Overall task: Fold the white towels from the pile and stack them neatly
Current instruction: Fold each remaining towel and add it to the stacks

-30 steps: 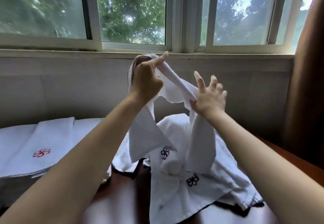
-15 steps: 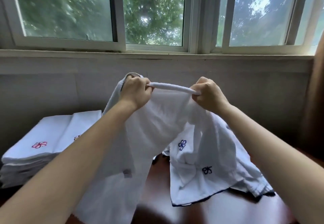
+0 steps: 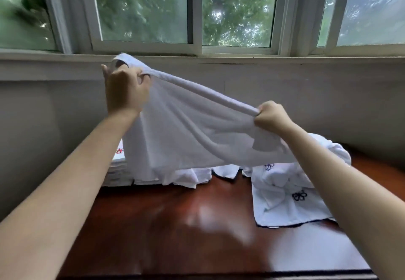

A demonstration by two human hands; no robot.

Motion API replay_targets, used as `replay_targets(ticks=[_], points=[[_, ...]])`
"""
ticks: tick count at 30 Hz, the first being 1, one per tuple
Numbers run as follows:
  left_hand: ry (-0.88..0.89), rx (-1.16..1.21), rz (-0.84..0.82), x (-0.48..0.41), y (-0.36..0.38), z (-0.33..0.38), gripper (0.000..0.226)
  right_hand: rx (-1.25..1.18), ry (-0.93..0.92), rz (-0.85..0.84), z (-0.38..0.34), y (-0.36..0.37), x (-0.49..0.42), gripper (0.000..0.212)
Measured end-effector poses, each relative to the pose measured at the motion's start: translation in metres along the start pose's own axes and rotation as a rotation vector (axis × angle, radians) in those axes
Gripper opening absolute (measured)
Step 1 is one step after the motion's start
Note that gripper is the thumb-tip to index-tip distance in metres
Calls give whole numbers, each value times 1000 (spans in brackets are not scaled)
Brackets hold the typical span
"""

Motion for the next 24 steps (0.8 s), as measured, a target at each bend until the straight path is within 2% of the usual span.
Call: replay_targets(ticks=[2,5,8,11,15,17,19,22,24], points=[[-68,-27,-6,-6,-15,-28,29,-33,-34,49,-11,-7,-1,17],[-171,-40,-106,-9,-27,-69,29,-30,-26,104,-20,-9,2,15],[-263,-18,-195,-1,-32,-99,29,-55,-10,91,-26,0,8,18],[-238,-2,-127,9,-35,-116,29,-98,18,177,-37,6,14,15],[-221,-85,-33,10,-39,-129,29,-137,55,377,-53,-4,17,17],[-159,-142,-39,9,-39,-133,37,-123,89,460,-53,-11,13,26],[-112,-261,-60,14,-36,-142,56,-131,167,504,-46,-17,10,30],[-163,-483,-223,36,-22,-170,84,-200,304,465,-25,-22,0,31],[-247,-561,-396,58,-10,-189,85,-212,371,382,-10,-18,-6,33]])
Point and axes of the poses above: each hand's wrist, its own x-axis away from the middle knuckle, its own y-axis out of the palm, z = x × y, the point moved 2 cm from there along -x, towards the middle knuckle, and after that the axes turned 1 degree about -y, right-handed, at the moved point
